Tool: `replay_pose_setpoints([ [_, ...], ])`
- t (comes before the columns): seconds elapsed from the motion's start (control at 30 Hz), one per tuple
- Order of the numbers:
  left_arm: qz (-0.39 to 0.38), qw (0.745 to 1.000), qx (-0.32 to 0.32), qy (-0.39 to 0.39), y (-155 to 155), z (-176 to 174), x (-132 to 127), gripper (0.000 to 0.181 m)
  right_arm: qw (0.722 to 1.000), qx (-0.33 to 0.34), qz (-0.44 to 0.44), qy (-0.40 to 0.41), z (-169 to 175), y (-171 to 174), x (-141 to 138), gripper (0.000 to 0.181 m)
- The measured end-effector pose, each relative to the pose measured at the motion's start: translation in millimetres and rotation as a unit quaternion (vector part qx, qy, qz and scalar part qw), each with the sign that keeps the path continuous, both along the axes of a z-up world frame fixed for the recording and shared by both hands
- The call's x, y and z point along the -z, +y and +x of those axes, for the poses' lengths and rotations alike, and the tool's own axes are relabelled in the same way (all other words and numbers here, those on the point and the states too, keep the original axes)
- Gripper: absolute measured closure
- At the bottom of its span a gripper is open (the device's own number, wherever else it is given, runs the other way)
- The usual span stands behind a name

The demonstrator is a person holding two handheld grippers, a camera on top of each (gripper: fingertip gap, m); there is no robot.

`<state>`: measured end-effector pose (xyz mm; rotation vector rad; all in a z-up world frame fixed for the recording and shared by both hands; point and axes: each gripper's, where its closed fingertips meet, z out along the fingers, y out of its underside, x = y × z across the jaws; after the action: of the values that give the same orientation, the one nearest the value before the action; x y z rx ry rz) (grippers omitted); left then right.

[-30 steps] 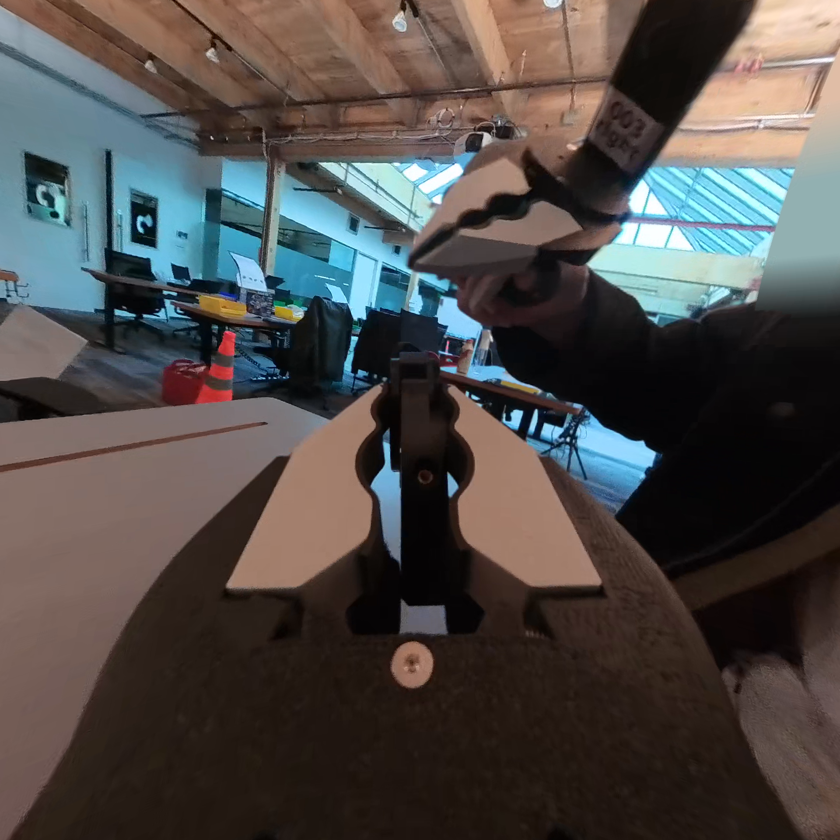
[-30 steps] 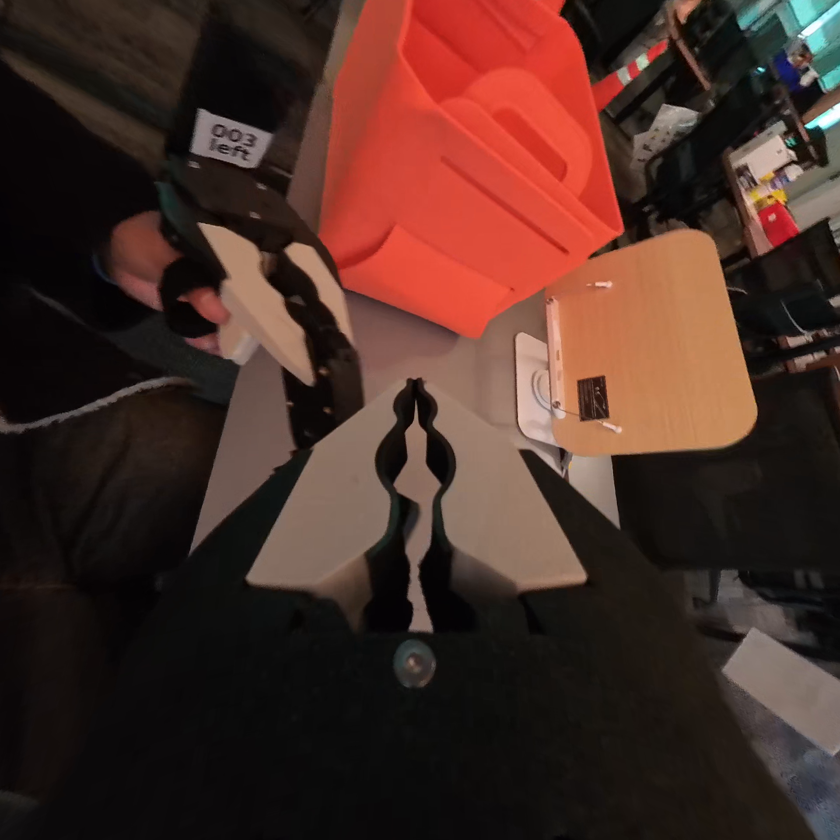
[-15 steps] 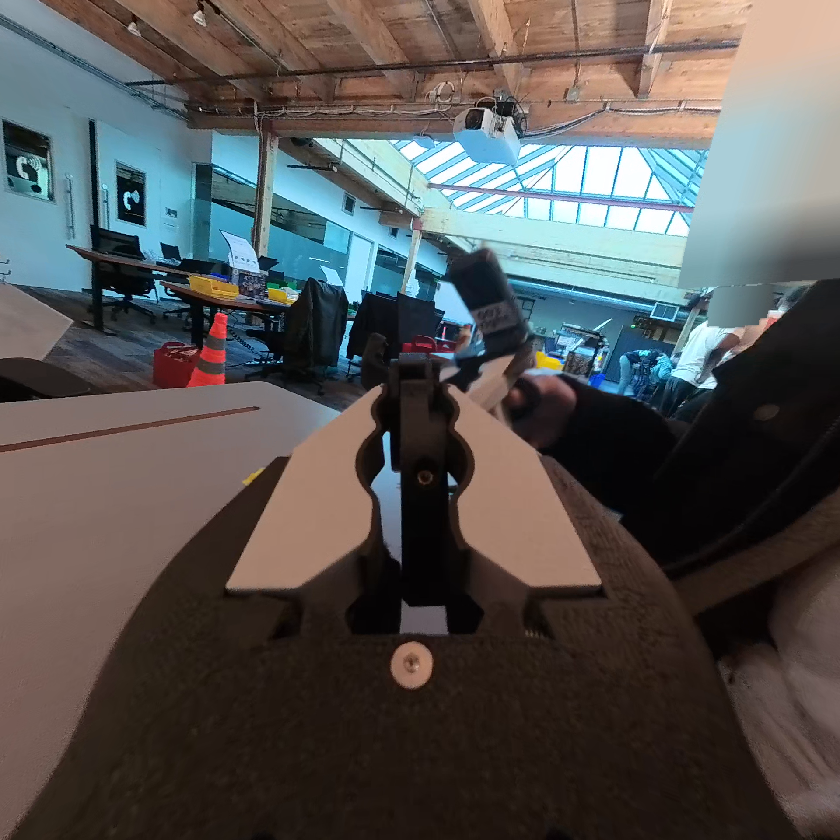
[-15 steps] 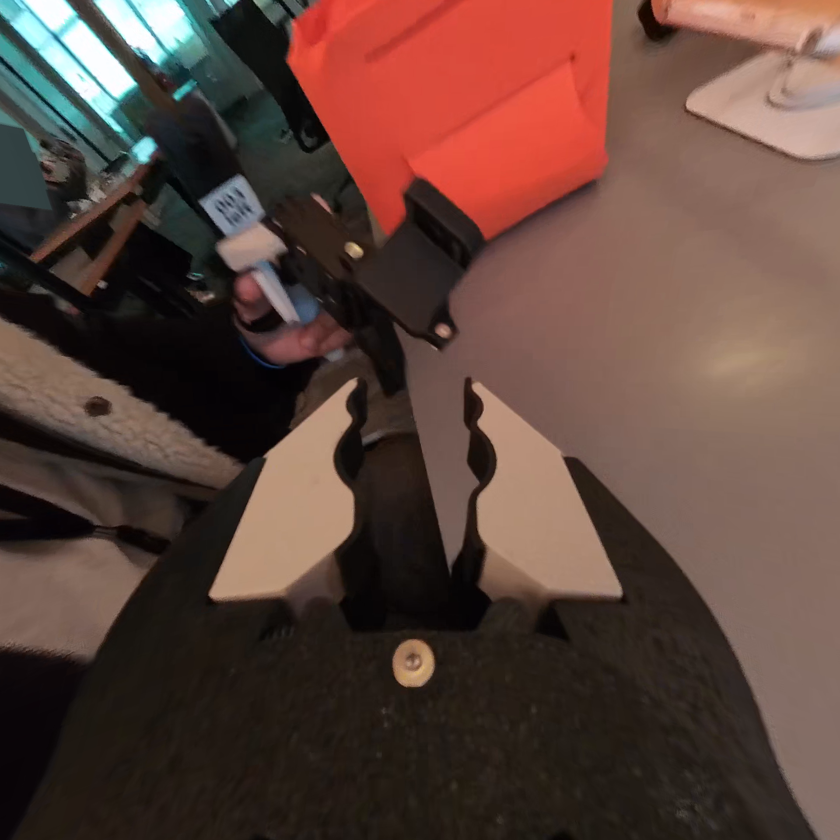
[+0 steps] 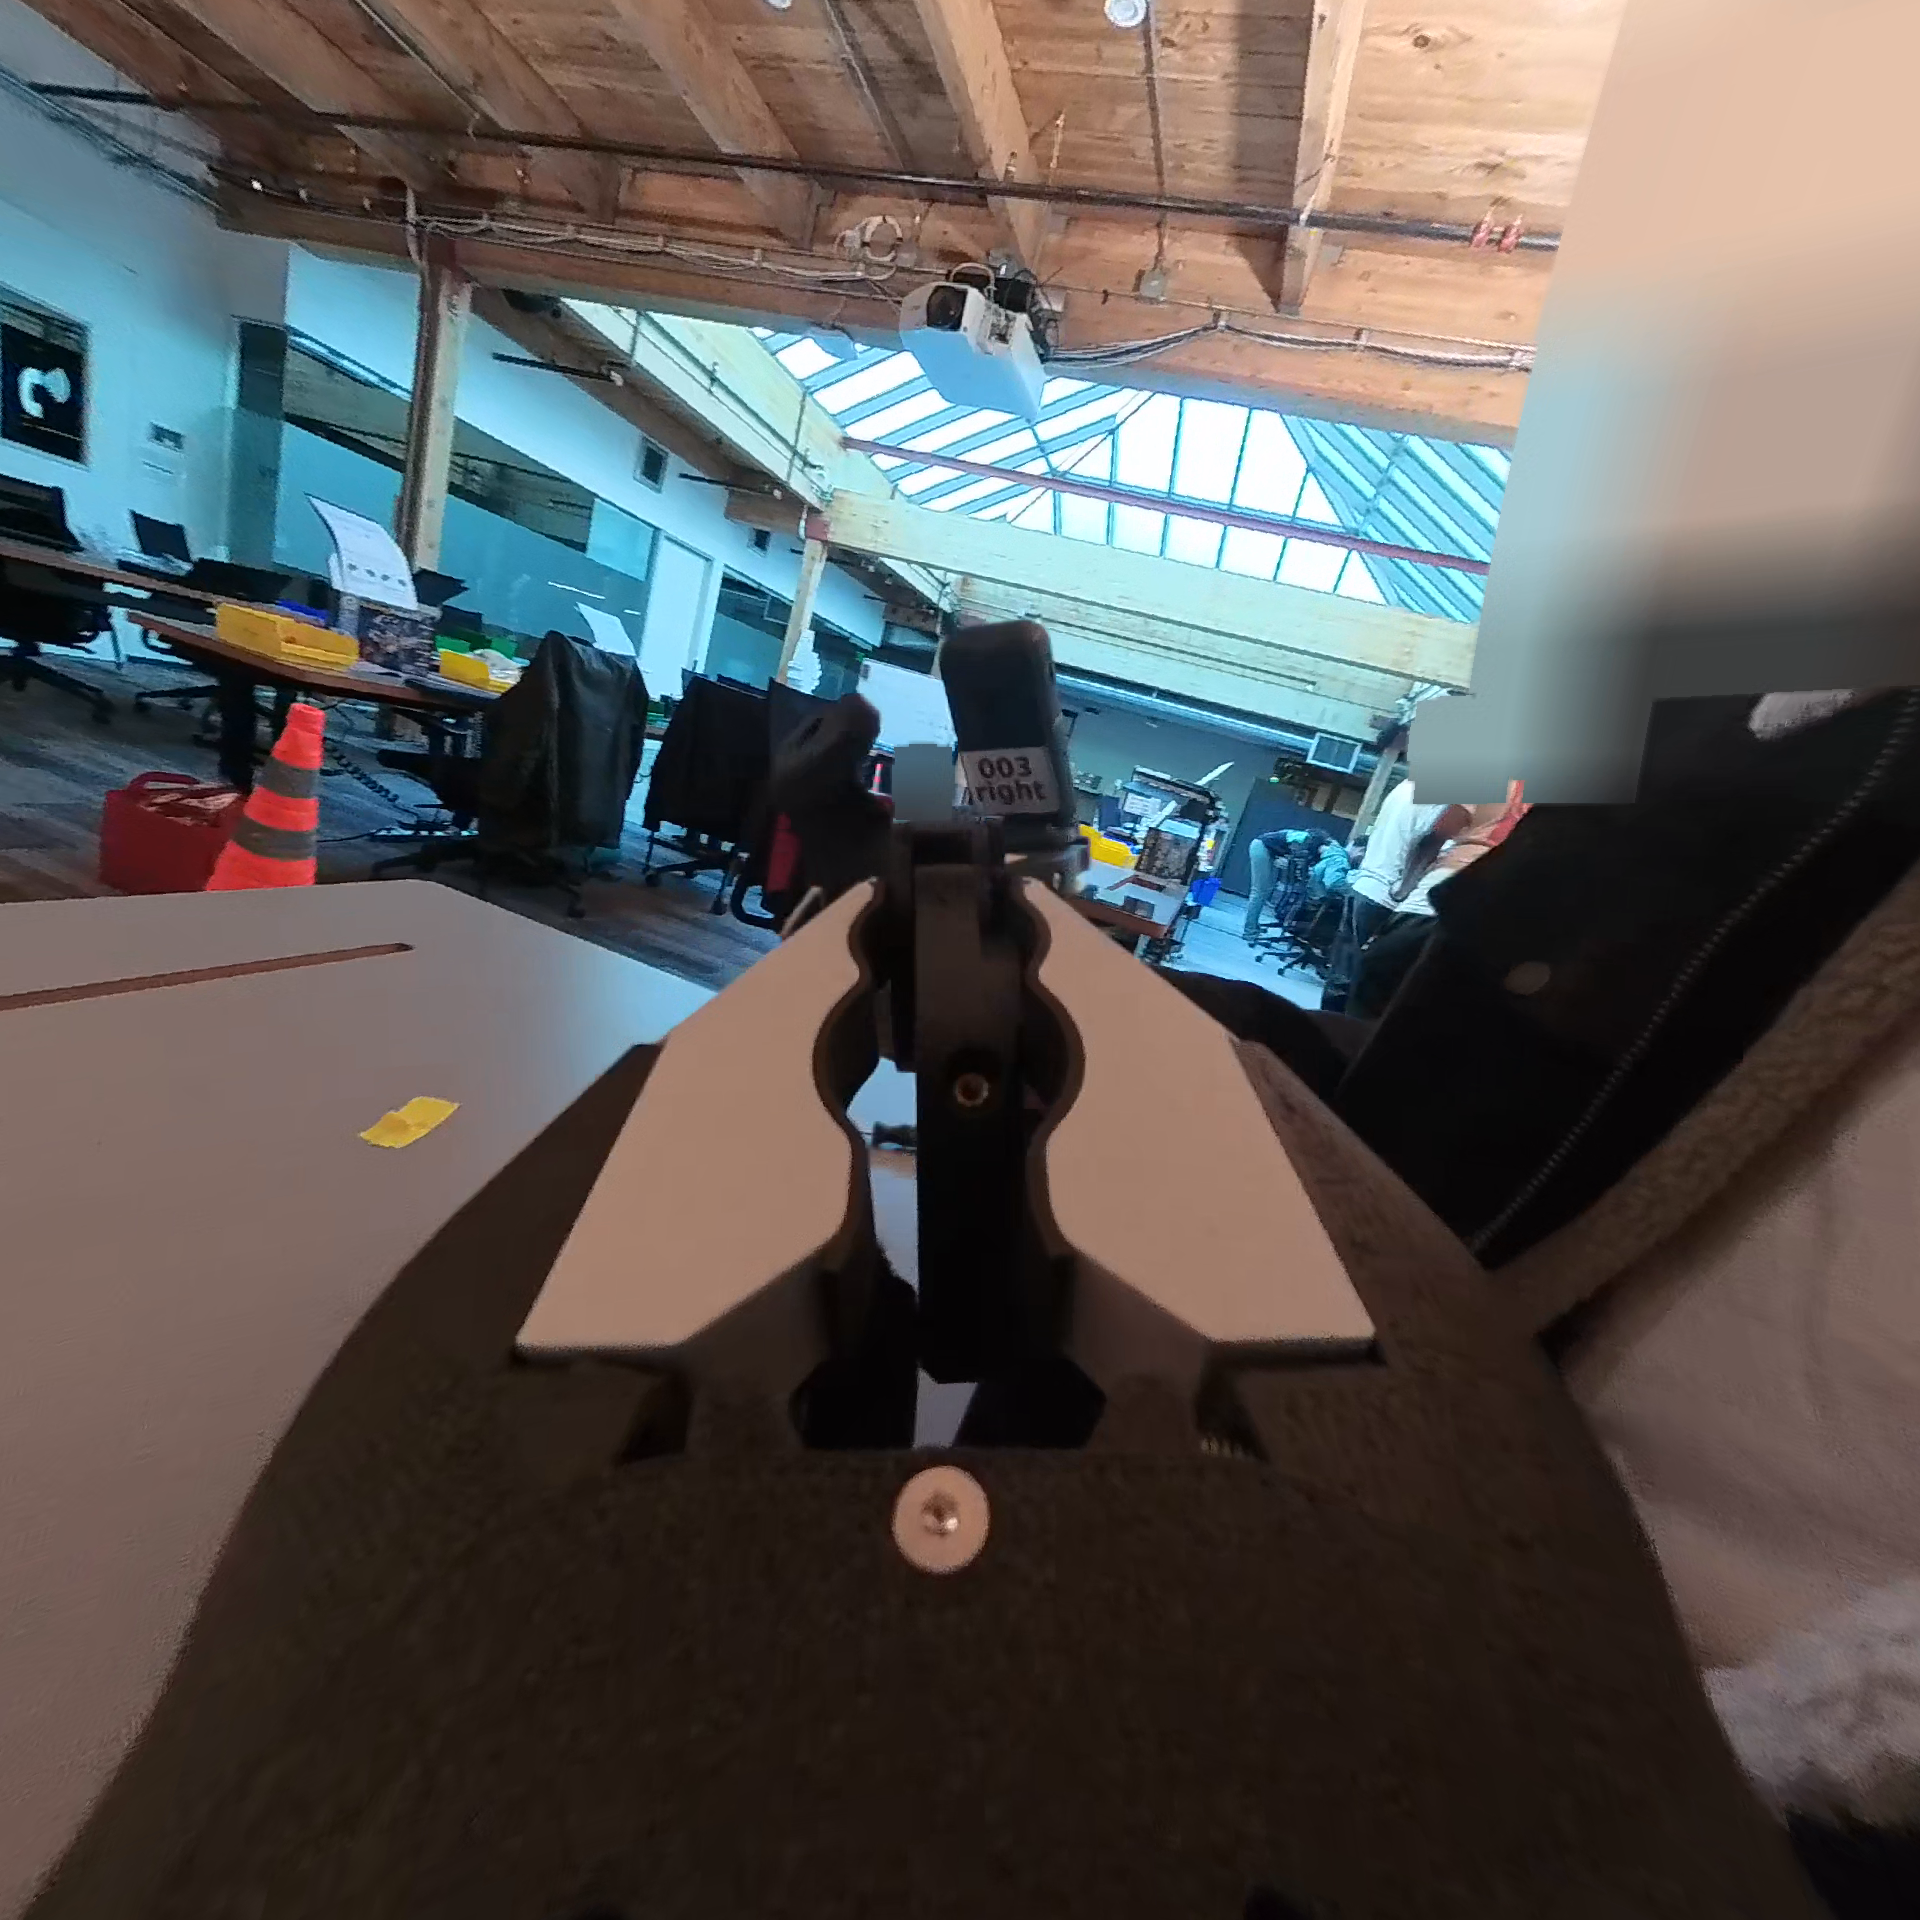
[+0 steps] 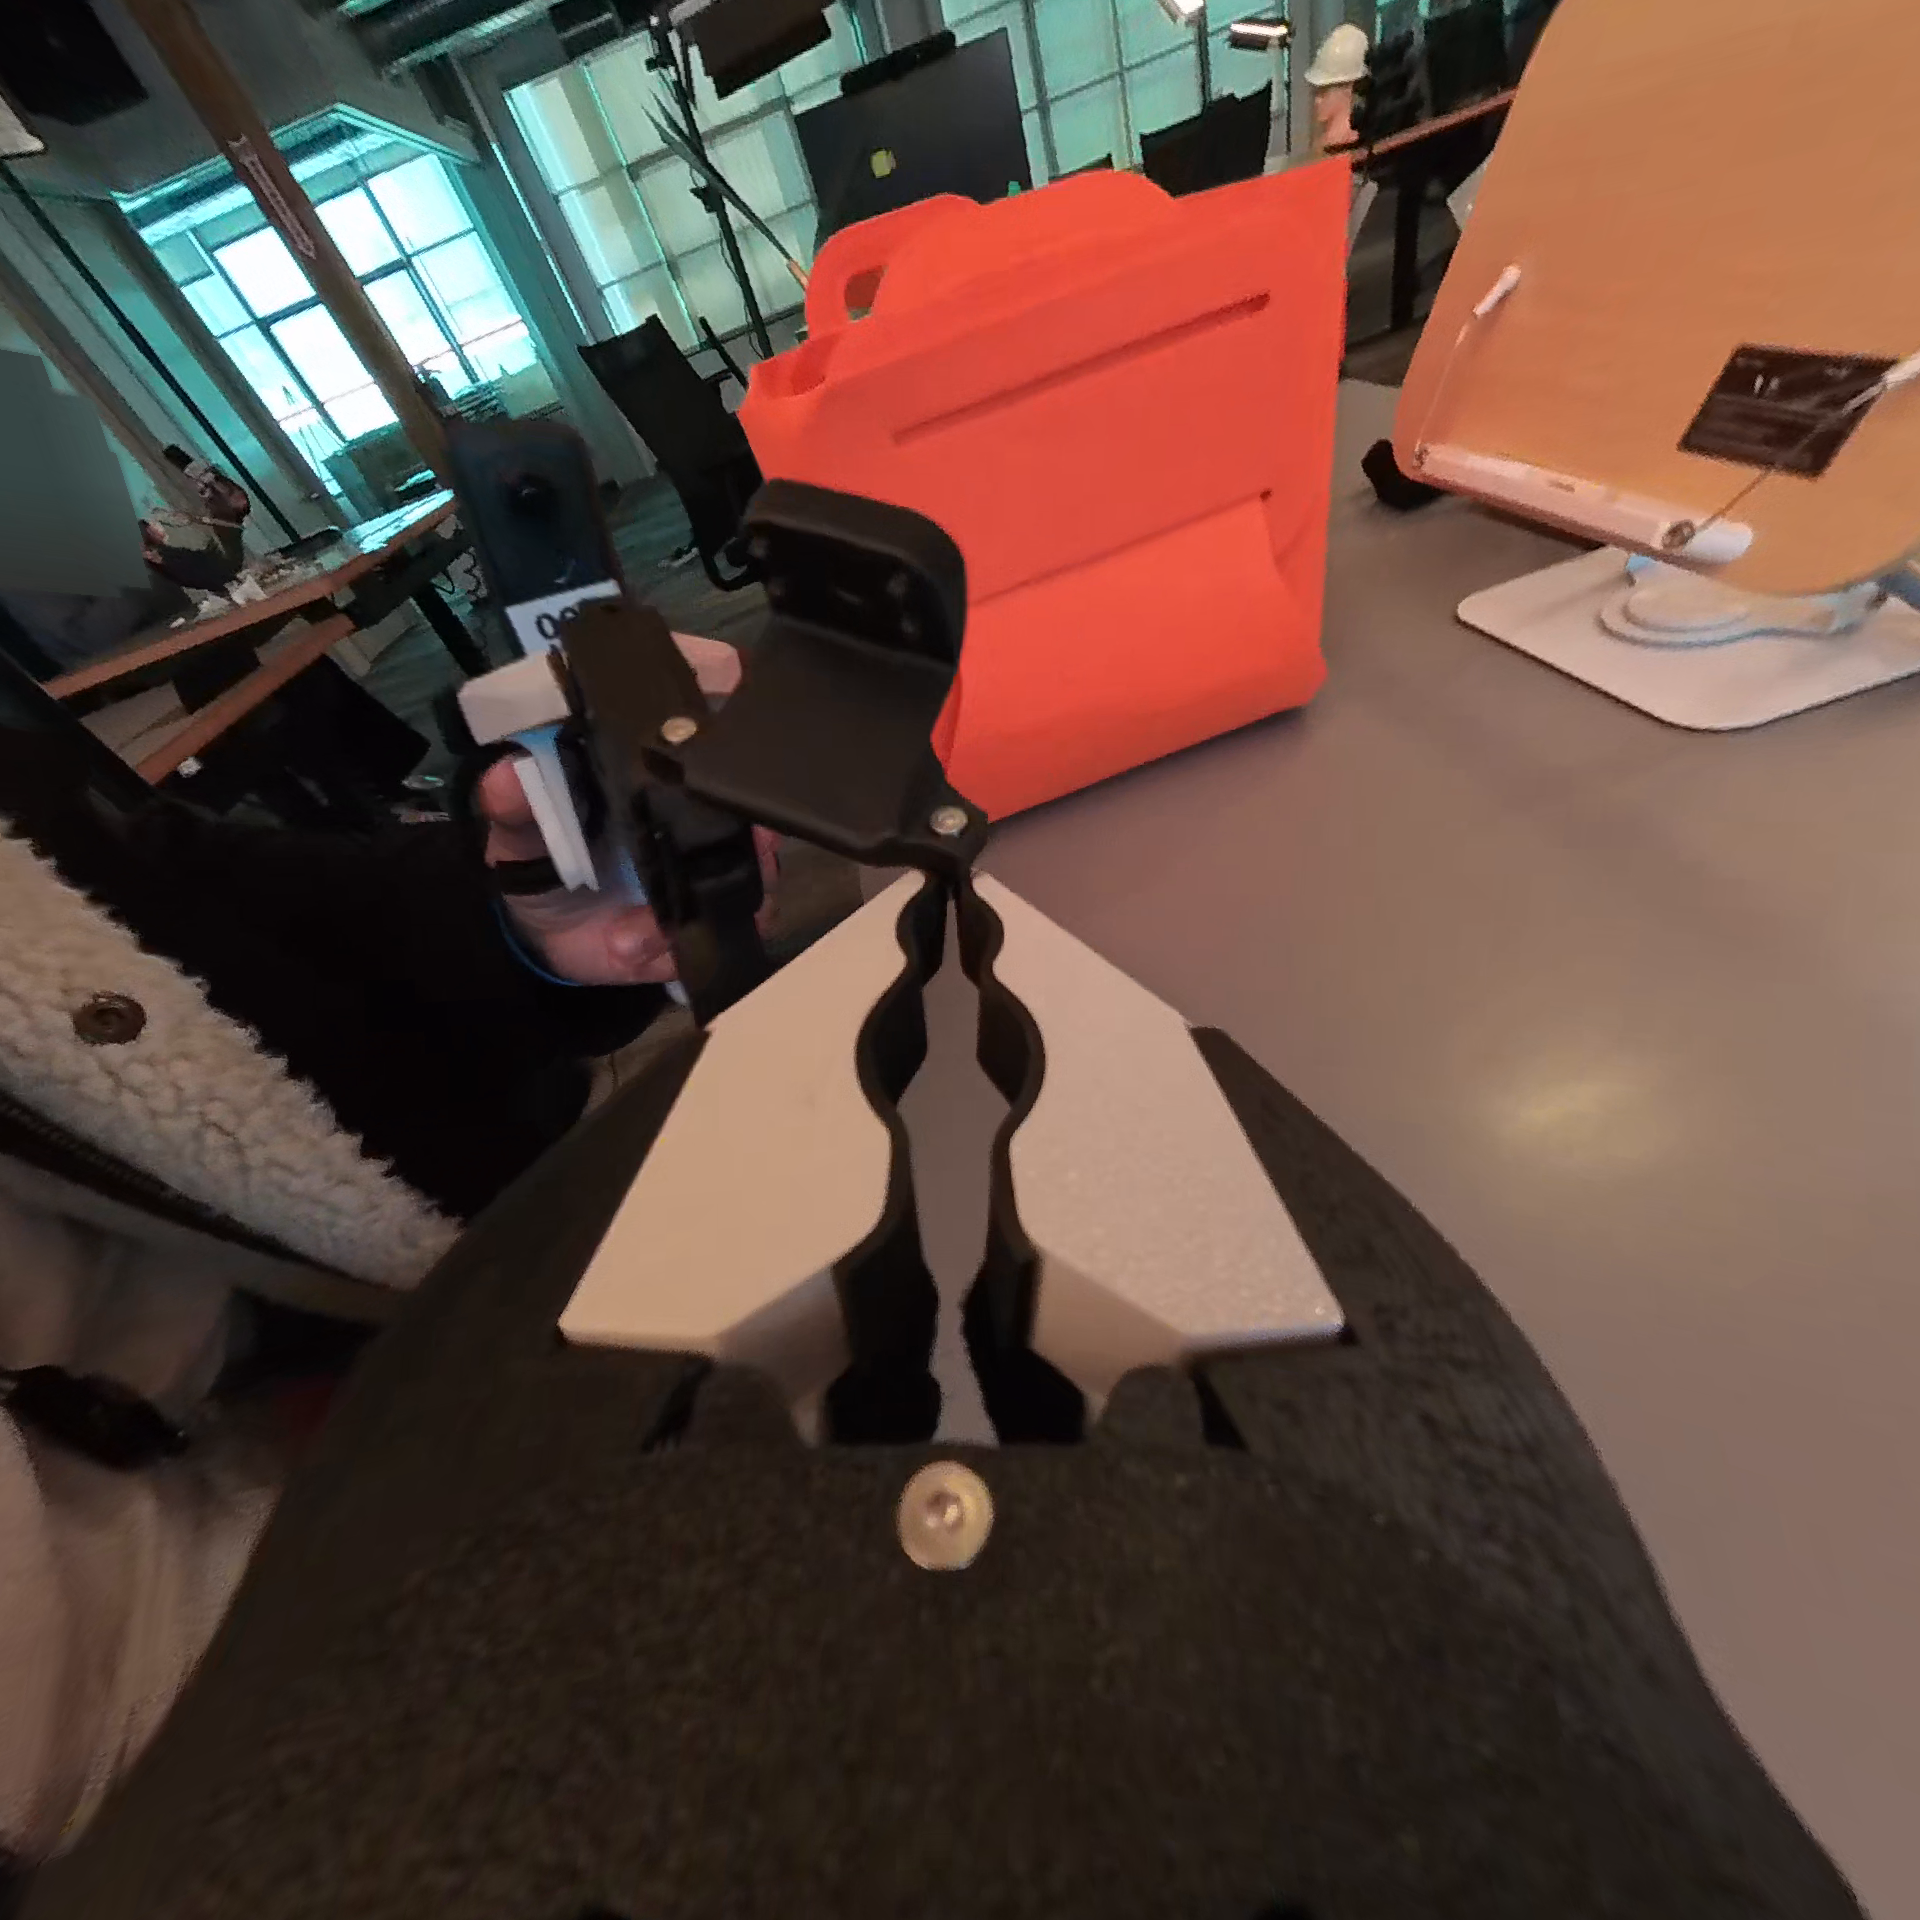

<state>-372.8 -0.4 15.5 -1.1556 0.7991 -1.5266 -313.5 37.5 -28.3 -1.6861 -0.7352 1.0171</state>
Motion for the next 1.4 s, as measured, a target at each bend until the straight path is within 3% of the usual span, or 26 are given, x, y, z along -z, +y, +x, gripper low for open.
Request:
replay_pose_setpoints([
  [0.13, 0.012, 1.000, 0.028, -0.004, -13.1, 1.9, -3.3, 0.160, 0.998, -0.045, 0.047, -0.024, -12.3, -0.6, -10.8, 0.181],
  [0.3, 0.020, 0.998, 0.058, -0.016, -26.6, 3.6, -8.5, 0.160, 0.983, -0.154, 0.101, -0.031, -35.5, -9.1, -29.3, 0.181],
  [0.5, 0.026, 0.995, 0.095, -0.014, -40.8, 6.0, -12.2, 0.161, 0.943, -0.307, 0.132, -0.005, -66.7, -43.1, -48.4, 0.181],
  [0.57, 0.035, 0.994, 0.102, -0.004, -44.4, 6.9, -9.3, 0.161, 0.931, -0.327, 0.162, -0.011, -76.3, -49.7, -52.5, 0.181],
  [0.87, 0.062, 0.995, 0.073, -0.016, -42.1, -1.6, -17.6, 0.161, 0.930, -0.314, 0.180, -0.063, -90.1, -42.9, -61.8, 0.180],
  [1.0, 0.077, 0.996, 0.049, -0.002, -36.9, -1.6, -14.9, 0.161, 0.944, -0.225, 0.214, -0.111, -77.2, -17.1, -64.6, 0.172],
  [1.07, 0.091, 0.995, 0.040, 0.010, -36.3, -1.0, -11.8, 0.161, 0.958, -0.168, 0.210, -0.095, -60.4, -2.7, -78.0, 0.179],
  [1.13, 0.115, 0.992, 0.025, 0.033, -36.0, 1.6, -6.6, 0.161, 0.963, -0.218, 0.140, -0.076, -53.5, -11.2, -78.9, 0.172],
  [1.2, 0.147, 0.987, 0.020, 0.063, -40.1, 5.5, 0.6, 0.160, 0.942, -0.325, 0.001, -0.084, -52.4, -35.7, -64.5, 0.143],
  [1.27, 0.167, 0.982, 0.022, 0.083, -45.6, 9.4, 5.8, 0.161, 0.889, -0.430, -0.114, -0.111, -47.8, -61.0, -47.9, 0.127],
  [1.33, 0.182, 0.978, 0.028, 0.097, -51.8, 13.7, 10.0, 0.161, 0.836, -0.486, -0.215, -0.138, -44.7, -71.0, -36.8, 0.117],
  [1.4, 0.189, 0.976, 0.030, 0.109, -54.7, 17.1, 13.6, 0.161, 0.784, -0.531, -0.299, -0.119, -44.9, -80.1, -45.8, 0.121],
])
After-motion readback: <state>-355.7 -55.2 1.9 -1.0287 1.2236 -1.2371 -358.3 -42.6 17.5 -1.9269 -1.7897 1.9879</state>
